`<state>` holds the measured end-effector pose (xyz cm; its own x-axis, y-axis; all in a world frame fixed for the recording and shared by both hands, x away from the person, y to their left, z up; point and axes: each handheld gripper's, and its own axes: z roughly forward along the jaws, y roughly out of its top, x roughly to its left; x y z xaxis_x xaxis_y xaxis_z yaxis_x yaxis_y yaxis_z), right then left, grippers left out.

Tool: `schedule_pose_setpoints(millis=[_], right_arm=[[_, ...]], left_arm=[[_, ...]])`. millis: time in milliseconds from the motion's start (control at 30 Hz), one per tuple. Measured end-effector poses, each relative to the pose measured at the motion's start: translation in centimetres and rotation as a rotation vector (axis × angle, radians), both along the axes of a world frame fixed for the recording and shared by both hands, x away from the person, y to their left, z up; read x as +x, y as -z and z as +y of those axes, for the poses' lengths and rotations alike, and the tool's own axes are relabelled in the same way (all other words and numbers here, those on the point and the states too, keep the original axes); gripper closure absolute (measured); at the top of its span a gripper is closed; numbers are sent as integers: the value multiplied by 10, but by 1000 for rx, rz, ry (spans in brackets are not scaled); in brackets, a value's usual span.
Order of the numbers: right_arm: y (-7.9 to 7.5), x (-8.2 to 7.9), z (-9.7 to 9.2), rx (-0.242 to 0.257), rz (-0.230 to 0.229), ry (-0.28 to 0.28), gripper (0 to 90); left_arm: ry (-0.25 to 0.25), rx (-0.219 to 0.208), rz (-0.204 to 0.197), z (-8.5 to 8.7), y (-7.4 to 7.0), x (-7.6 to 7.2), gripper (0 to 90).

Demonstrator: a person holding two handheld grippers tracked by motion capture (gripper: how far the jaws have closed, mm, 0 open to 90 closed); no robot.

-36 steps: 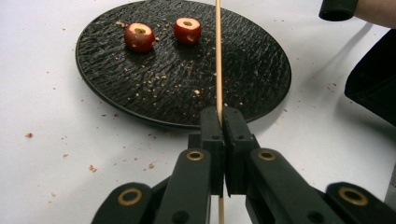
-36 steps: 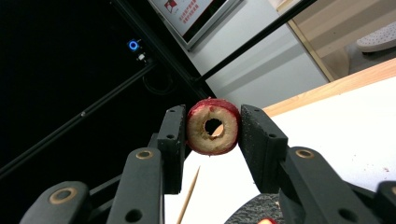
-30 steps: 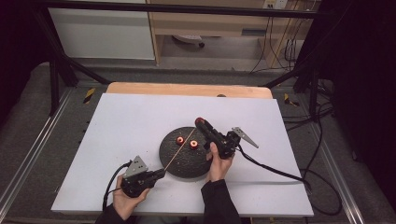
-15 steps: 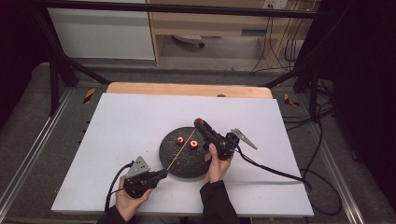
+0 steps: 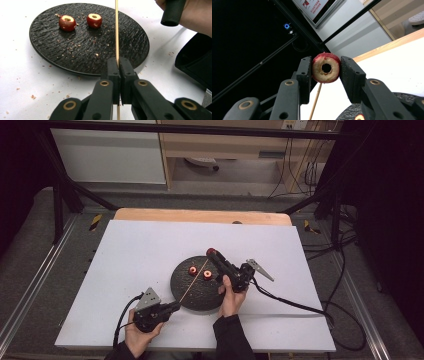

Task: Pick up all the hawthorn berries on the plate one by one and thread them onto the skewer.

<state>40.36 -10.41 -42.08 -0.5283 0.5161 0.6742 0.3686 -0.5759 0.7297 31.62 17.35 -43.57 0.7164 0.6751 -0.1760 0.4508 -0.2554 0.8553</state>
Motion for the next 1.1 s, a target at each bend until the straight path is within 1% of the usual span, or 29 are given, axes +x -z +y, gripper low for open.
schedule_pose_setpoints(millis=[167,500,900,1100], right_arm=[[0,-1,0,12,2,-8,628],[0,-3,0,16,4,-26,629],[0,-8,1,18,10,-42,630],[2,-10,2,8,13,-47,630]], left_arm=[[-9,-15,0,-3,-1,0,881],[-23,-20,-13,-11,-6,2,881],[-27,-10,-21,-20,-13,10,882],[-27,-11,-23,-26,-18,15,882]])
